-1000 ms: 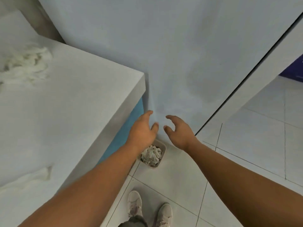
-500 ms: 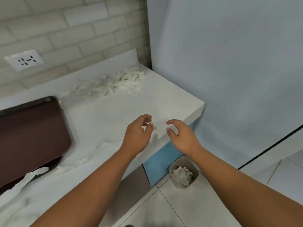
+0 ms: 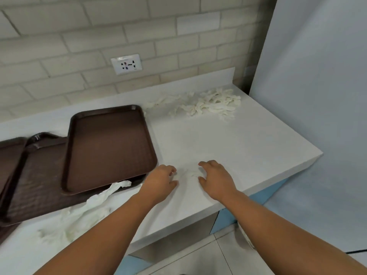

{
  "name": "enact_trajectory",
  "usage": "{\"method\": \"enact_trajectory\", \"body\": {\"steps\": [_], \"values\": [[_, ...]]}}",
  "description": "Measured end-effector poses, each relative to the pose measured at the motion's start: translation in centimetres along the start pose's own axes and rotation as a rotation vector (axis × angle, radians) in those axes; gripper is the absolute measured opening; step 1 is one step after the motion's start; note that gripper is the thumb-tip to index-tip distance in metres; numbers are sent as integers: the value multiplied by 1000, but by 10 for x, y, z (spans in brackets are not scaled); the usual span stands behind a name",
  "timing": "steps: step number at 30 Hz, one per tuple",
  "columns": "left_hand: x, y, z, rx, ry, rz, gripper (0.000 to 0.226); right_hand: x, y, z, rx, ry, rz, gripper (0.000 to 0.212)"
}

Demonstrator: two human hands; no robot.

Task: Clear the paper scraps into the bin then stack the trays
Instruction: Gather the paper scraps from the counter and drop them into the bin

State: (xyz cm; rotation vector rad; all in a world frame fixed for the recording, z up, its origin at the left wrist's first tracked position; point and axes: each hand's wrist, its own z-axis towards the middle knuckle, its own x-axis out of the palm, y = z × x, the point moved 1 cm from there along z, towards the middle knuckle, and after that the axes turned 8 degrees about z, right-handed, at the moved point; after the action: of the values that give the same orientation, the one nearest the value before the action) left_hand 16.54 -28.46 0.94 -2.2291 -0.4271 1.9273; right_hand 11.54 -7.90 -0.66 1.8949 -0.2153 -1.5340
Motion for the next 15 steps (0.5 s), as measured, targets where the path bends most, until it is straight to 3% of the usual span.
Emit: {"method": "enact_trajectory", "body": {"steps": [5,9,12,15], "values": [[3,26,-2,46,31,55,25,28,18,13,5,44,-48,35],[-2,40,-5,3,-3,-138,11,39,40,18,25,-10,29,23],[-12,44,-9,-44,-41,-415,5,42,64,22,88,-12,277,20],[-23,45,-16,-40,-88,-633,4,44,94,23,274,38,814,27]]}}
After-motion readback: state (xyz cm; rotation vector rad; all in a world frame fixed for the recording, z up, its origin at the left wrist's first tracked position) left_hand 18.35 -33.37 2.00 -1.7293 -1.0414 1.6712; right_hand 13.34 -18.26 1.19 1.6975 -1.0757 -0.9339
